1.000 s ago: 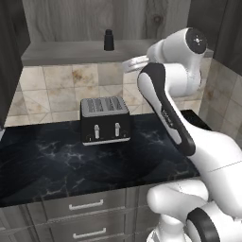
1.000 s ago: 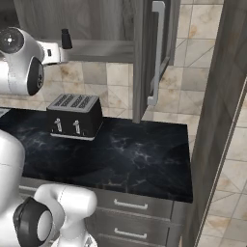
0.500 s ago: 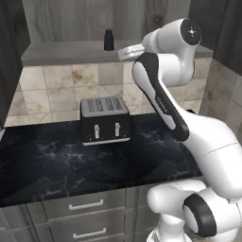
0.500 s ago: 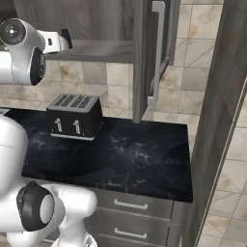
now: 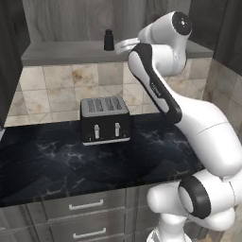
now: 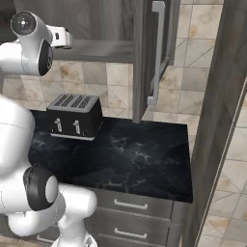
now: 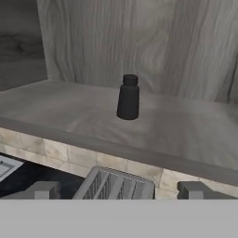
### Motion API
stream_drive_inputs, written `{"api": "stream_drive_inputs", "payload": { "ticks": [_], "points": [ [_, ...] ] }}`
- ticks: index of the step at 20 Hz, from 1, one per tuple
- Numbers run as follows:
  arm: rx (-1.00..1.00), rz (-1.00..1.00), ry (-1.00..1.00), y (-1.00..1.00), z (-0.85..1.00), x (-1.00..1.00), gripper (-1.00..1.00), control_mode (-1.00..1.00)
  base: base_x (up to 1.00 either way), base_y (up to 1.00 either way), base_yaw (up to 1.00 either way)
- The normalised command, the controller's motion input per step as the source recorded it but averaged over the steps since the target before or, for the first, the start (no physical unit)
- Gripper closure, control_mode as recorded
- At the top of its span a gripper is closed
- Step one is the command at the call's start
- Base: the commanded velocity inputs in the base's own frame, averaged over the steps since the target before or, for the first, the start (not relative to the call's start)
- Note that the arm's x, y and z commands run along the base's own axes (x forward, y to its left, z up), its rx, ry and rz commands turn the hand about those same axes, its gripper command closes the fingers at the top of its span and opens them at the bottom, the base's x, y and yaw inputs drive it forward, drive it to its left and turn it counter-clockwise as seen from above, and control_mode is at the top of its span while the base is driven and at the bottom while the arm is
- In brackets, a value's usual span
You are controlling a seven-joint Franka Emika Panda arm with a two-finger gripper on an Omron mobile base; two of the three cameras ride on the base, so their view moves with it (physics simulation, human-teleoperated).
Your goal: Retrieve the shaker from the cabinet and place it next the steak on a plate on the dining table.
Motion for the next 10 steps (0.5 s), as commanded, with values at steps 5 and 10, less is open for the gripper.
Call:
{"api": "stream_drive_inputs", "payload": {
  "ticks": [5,10],
  "points": [
    [0.0,0.0,0.07,0.1,0.0,0.44,-1.0,-1.0,0.0,0.0,0.0],
    [0.0,0.0,0.0,0.21,0.08,0.37,-1.0,-1.0,0.0,0.0,0.0]
  ]
}}
